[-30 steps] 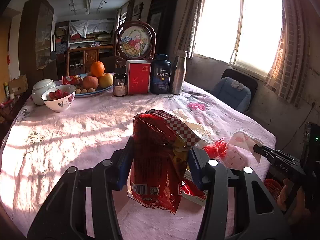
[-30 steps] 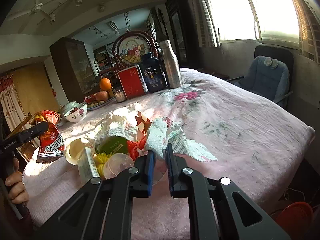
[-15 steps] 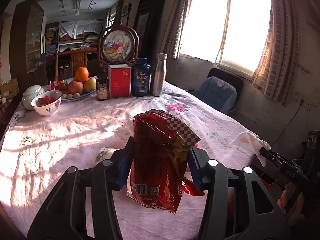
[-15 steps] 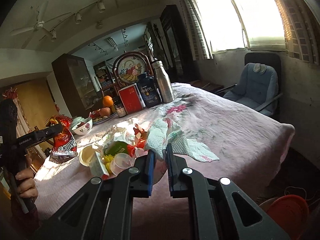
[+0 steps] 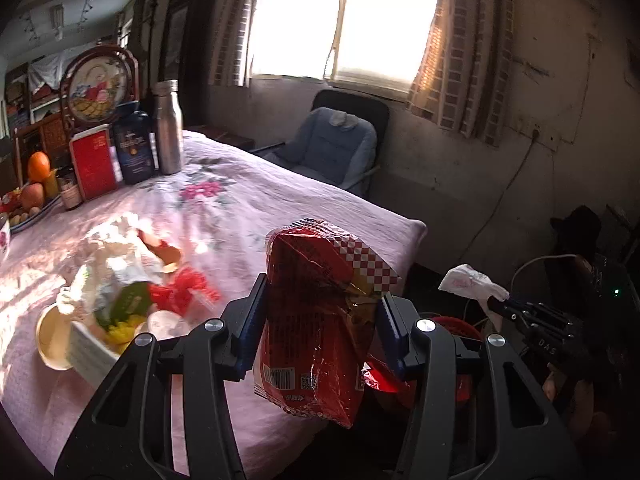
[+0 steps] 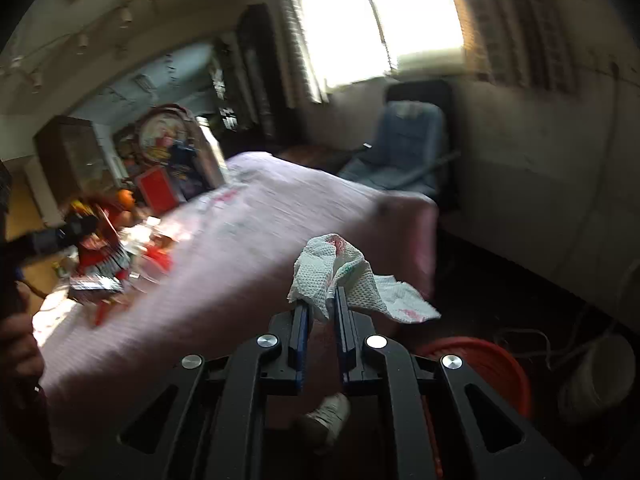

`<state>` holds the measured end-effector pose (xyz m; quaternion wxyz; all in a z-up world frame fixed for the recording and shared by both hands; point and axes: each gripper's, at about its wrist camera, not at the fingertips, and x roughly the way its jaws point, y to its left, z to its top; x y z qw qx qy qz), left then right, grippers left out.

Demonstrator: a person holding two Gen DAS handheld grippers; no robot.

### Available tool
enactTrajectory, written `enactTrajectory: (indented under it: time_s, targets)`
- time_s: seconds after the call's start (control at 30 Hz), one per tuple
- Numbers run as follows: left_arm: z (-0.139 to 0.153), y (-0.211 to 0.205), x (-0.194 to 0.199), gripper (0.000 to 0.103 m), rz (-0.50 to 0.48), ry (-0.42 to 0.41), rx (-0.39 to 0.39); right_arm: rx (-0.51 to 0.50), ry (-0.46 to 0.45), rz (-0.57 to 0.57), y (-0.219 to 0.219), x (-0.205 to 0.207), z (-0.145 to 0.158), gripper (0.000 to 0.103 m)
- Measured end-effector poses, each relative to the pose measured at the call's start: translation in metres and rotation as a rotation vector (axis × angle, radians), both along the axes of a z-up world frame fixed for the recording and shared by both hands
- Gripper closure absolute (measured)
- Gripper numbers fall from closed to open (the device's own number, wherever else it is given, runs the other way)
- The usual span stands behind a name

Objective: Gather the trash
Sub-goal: 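Carry both tools to the red wastebasket and open both to drop the trash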

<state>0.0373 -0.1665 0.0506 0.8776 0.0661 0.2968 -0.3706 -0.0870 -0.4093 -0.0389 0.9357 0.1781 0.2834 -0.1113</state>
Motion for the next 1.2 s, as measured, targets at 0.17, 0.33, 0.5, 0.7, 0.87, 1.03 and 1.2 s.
enactTrajectory:
  time_s: [0.17, 0.33, 0.5, 0.7, 0.87, 1.03, 1.2]
  targets:
    - [-0.020, -0.063, -0.008, 0.053, -0.103, 0.034, 0.034, 0.075, 0.157, -0.085, -0.048, -0.001, -0.061, 0.070]
    - [-0.050, -0.126, -0.018, 0.053, -0.217, 0.090, 0.092, 0.175, 0.192, -0.158, -0.082, -0.009, -0.099, 0.038]
    - [-0.086, -0.184, -0.026, 0.053, -0.315, 0.127, 0.154, 0.198, 0.100, -0.256, -0.114, -0.036, -0.090, 0.031]
    - [-0.119, -0.239, -0.041, 0.042, -0.420, 0.181, 0.197, 0.211, 0.027, -0.339, -0.141, -0.064, -0.086, 0.021]
    - [-0.135, -0.264, -0.046, 0.027, -0.452, 0.240, 0.222, 0.243, 0.012, -0.346, -0.154, -0.069, -0.090, 0.021]
    - [-0.122, -0.251, -0.049, 0.018, -0.420, 0.202, 0.209, 0.249, 0.004, -0.328, -0.150, -0.068, -0.085, 0.021]
    - [-0.109, -0.232, -0.050, 0.015, -0.367, 0.156, 0.199, 0.232, 0.003, -0.302, -0.139, -0.063, -0.078, 0.016]
